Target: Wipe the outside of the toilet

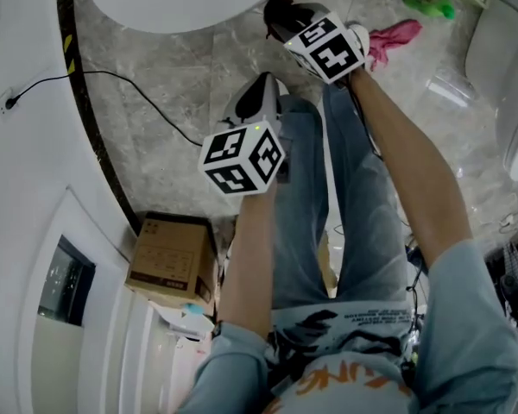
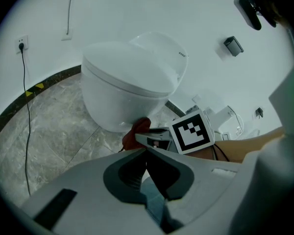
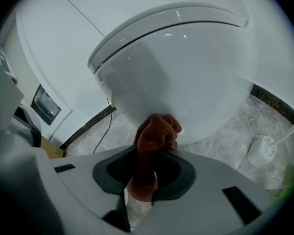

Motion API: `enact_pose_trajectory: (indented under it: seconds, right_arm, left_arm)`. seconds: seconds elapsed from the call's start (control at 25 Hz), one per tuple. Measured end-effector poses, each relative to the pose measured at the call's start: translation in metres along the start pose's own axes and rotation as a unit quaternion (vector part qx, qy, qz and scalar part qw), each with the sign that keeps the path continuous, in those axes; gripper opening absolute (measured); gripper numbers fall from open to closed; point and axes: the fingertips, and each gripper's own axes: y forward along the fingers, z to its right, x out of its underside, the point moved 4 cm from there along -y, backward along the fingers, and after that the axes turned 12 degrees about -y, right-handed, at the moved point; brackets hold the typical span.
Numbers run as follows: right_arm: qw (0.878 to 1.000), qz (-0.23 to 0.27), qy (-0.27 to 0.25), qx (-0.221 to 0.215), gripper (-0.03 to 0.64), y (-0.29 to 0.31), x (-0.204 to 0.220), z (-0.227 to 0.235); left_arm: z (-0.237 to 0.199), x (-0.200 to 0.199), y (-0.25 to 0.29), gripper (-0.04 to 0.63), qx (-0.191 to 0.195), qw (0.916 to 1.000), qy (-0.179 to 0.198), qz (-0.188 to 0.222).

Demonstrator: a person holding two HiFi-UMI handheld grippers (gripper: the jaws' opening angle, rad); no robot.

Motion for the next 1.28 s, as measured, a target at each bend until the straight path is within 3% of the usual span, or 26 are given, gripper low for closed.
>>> enact_pose_trajectory:
  seconds: [0.12,0.64,1.28]
  right_arm:
    - [1.000,0.007,0.020,-0.021,0.089,-0.008,0.015,-0.004]
    - [0.991,0.023,0.120,0.050,0.089,-0.076,0.082,0.085]
    - [0.978,0.047,0.189,0.079,0.088,-0.074,0.094,0.205]
  left_arm:
    - [0.010,0.001,0.007,0.003,0.002,0.9999,0.011,-0.010]
    - [0.091,0.011,0.060,0.002,0.029,0.9958,0.061,-0.061]
    - [0.136,-0.005,0.138,0.002,0.019,0.9928,0.070,-0.096]
